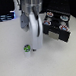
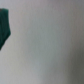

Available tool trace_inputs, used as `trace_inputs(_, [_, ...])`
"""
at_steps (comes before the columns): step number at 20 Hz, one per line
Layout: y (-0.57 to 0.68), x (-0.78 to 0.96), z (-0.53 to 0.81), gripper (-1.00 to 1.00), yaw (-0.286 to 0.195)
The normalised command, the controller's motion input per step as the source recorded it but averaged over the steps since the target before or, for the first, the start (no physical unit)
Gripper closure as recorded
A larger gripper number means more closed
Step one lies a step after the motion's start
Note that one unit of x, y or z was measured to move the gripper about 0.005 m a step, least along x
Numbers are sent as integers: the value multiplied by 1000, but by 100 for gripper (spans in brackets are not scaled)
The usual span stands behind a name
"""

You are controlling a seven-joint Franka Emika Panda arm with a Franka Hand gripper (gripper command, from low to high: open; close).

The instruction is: Open the kcup holder, insert the kcup into the holder, and close the kcup holder

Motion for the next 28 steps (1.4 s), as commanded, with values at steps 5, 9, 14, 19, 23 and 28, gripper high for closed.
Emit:
trace_inputs(5, [-381, -189, -390, -100, -311])
trace_inputs(9, [-326, -87, -375, -100, -297])
trace_inputs(14, [-223, 57, -314, -100, -281])
trace_inputs(19, [-91, 34, -192, -100, -248])
trace_inputs(23, [-3, -14, -16, 100, -176])
trace_inputs(28, [-14, -17, -12, 100, -104])
